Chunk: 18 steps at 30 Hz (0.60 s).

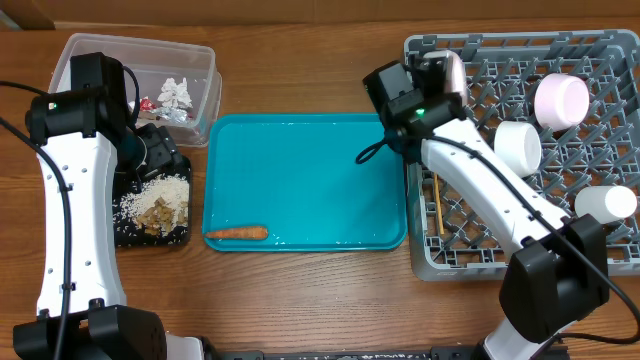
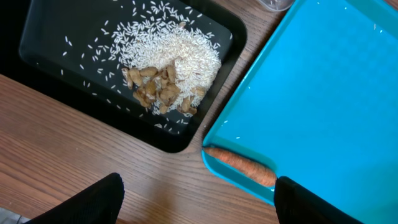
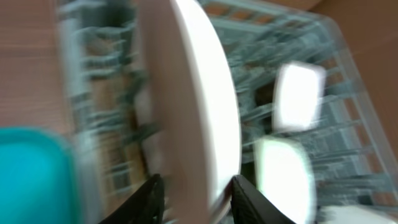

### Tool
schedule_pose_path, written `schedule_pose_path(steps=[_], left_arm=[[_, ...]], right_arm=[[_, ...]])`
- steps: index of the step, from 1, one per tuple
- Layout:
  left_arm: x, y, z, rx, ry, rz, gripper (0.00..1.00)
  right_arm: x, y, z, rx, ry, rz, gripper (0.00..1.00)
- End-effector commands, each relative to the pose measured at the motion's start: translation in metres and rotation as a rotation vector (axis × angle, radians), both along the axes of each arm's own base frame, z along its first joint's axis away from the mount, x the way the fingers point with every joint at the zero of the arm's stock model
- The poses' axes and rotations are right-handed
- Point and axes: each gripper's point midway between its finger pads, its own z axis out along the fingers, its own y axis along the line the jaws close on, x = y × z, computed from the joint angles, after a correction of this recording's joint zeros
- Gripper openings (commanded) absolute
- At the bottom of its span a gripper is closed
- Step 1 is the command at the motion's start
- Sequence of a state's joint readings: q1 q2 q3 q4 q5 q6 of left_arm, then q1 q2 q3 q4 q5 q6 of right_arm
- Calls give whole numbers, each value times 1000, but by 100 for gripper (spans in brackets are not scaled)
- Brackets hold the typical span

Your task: Sort waste into correct bins and load items into the dishwasher

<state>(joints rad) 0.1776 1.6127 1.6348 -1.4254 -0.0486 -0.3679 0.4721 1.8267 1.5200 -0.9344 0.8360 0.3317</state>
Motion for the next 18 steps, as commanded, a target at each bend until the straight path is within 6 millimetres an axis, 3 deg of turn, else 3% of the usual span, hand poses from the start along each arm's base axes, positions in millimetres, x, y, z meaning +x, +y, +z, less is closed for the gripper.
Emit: schedule_pose_path(steps=[1, 7, 10, 14, 18], left_arm=[[-2, 1, 1, 0, -1, 17, 80], [-2, 1, 1, 0, 1, 17, 80], [-2, 1, 1, 0, 2, 17, 80], [-4, 0, 1, -4, 8, 17, 82], [-3, -13, 0, -66, 3, -3, 83]], right_arm=[[-6, 28, -25, 183, 100, 72, 38], [-13, 25, -22, 174, 120, 70, 39], [-16, 28, -9, 195, 95, 85, 39], [-24, 41, 31, 322, 31, 149, 45], [-39, 51, 75, 460, -23, 261, 65]])
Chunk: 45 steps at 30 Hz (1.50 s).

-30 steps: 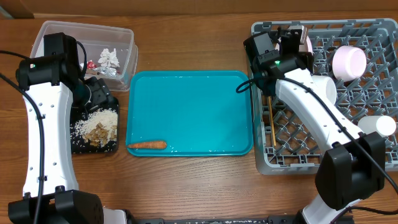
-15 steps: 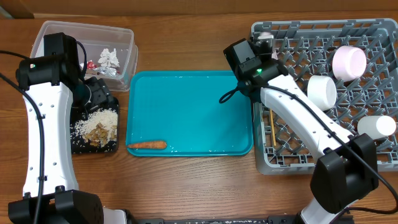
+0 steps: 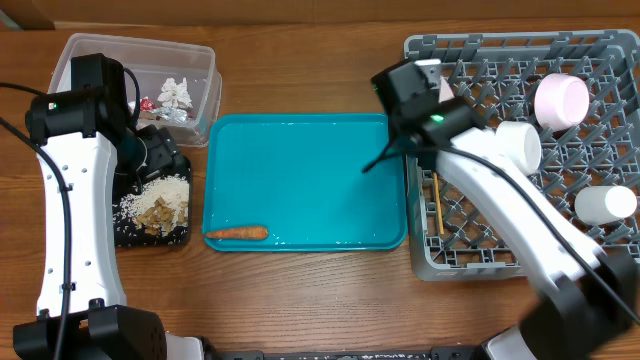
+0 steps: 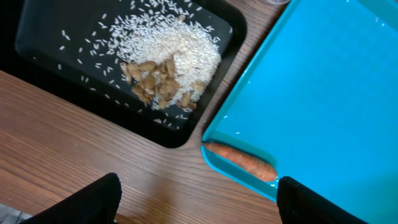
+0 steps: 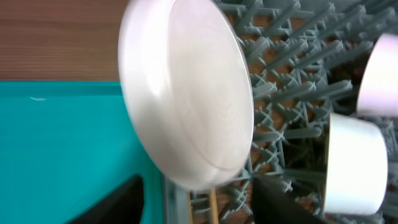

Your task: Sort waste into correct bins and load items into the dishwasher

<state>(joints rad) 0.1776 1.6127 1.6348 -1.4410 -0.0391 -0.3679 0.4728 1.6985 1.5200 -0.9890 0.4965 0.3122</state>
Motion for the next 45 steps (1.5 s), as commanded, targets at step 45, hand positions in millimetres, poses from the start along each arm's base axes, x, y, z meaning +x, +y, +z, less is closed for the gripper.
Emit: schedule_pose_path(steps=[45], left_arm=[[-40, -131, -165, -316, 152, 364, 100]], right_arm=[[-69, -121, 79, 459, 14, -181, 96]])
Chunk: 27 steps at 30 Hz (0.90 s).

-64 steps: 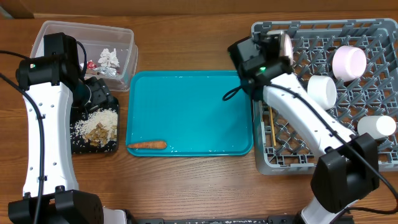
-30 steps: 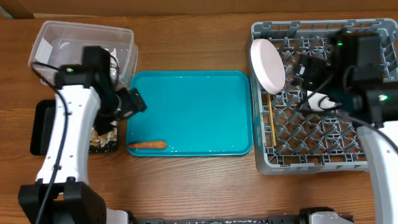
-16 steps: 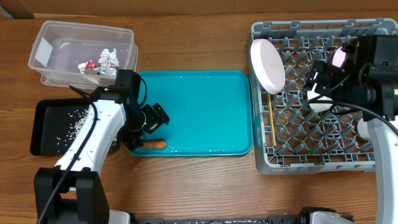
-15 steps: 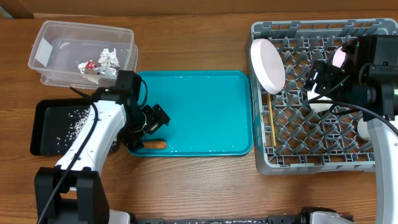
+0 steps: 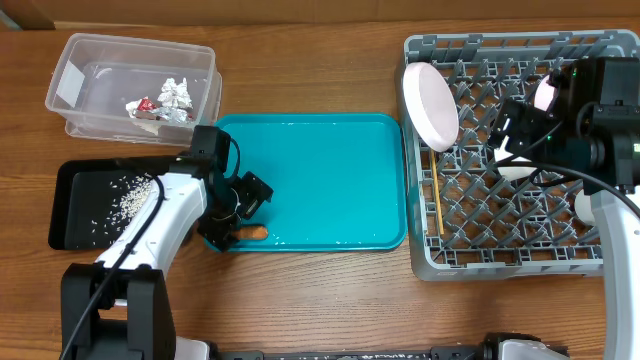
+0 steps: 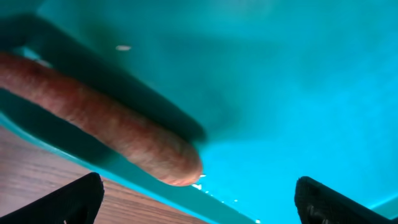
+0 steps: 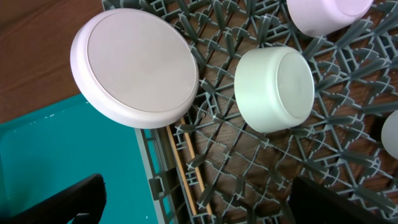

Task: Sort waste into correct bins and load items into the dishwasher
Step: 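Lower the left gripper over the carrot and close on it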

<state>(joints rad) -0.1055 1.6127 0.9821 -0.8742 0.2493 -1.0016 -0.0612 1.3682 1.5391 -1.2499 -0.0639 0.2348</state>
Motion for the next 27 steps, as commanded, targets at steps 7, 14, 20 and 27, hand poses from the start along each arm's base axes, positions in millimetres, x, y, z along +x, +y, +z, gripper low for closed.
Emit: schedule_pose_path(steps=[7, 14, 20, 27], left_arm=[[-8, 11, -19, 76, 8, 51, 100], [3, 13, -20, 94, -40, 55, 100], [1, 13, -24, 96, -24, 54, 100], [-4, 14, -40, 101, 32, 51, 100]], right_arm=[[2, -1, 3, 0, -10, 5, 96], [2, -1, 3, 0, -7, 5, 96], [2, -1, 3, 0, -7, 5, 96], [2, -1, 3, 0, -7, 5, 96]])
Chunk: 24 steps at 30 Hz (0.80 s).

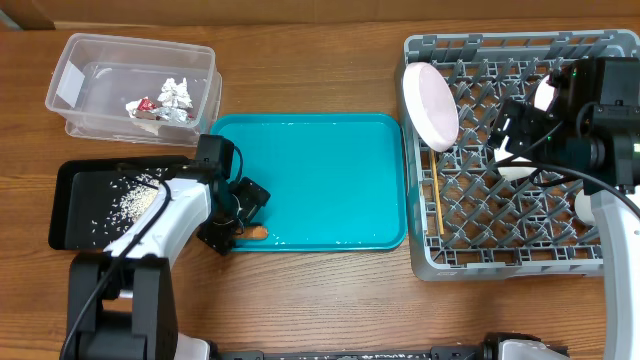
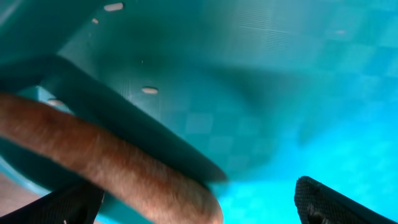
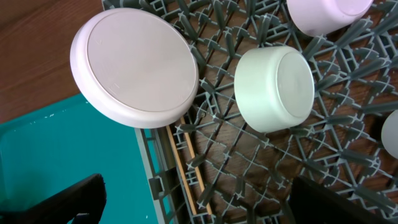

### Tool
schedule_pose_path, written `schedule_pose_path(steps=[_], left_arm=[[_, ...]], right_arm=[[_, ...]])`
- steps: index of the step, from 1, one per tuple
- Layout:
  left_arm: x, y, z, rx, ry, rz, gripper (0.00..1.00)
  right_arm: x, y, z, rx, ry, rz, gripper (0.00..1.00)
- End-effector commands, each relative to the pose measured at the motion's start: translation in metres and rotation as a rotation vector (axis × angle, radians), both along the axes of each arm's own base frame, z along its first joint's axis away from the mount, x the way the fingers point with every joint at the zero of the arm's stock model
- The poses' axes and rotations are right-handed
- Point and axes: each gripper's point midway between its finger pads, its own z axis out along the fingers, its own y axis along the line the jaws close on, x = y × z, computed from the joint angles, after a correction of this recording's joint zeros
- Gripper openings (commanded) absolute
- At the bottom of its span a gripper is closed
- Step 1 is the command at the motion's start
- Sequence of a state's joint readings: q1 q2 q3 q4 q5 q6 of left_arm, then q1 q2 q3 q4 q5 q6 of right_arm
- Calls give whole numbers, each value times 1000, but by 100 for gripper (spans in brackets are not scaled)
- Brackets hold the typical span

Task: Sort waste into correct bins and load items into the dishwasher
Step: 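Lower the left gripper over the carrot and close on it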

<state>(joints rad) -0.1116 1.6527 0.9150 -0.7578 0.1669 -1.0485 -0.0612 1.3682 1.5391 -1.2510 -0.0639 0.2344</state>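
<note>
An orange carrot (image 1: 252,232) lies at the front left corner of the teal tray (image 1: 310,170). My left gripper (image 1: 236,213) is open and low over it. In the left wrist view the carrot (image 2: 106,165) fills the lower left, its tip between the wide-apart fingertips (image 2: 339,202). A pale pink plate (image 1: 430,103) stands on edge at the left of the grey dish rack (image 1: 600,255). My right gripper (image 1: 512,122) hovers open above the rack with nothing in it. Its wrist view looks down on the plate (image 3: 134,65).
The rack also holds a white bowl (image 3: 277,87), a pink cup (image 1: 558,98), another white cup (image 1: 605,203) and a wooden chopstick (image 1: 437,205). A black tray (image 1: 75,215) with scattered rice lies left of the teal tray. Behind it stands a clear bin (image 1: 70,85) holding wrappers.
My left gripper has come closer to the carrot, which now looks larger and nearer in the left wrist view. The right arm and the rack's contents have not moved.
At first my left gripper hung open over the black tray and my right gripper held the pink plate at the rack's left edge. Then the right fingers were wider with the plate in the rack. Later the right arm was over the rack's right and the left gripper at the carrot.
</note>
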Motion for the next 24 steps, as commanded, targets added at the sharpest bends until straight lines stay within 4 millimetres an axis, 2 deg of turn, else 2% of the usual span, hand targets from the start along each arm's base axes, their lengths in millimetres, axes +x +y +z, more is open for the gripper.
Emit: schedule_pose_path(steps=[1, 6, 12, 16, 22, 24], left_arm=[[-6, 1, -13, 21, 41, 7, 100], [-4, 2, -13, 21, 34, 8, 98], [1, 1, -13, 21, 13, 0, 75], [2, 1, -13, 22, 6, -5, 68], [7, 1, -13, 22, -18, -37, 49], [7, 2, -13, 29, -21, -36, 47]], right_arm=[[2, -1, 3, 1, -8, 5, 96], [2, -1, 3, 1, -8, 5, 96], [2, -1, 3, 0, -8, 4, 96], [2, -1, 3, 0, -8, 4, 96], [2, -1, 3, 1, -8, 5, 96], [2, -1, 3, 1, -8, 5, 97]])
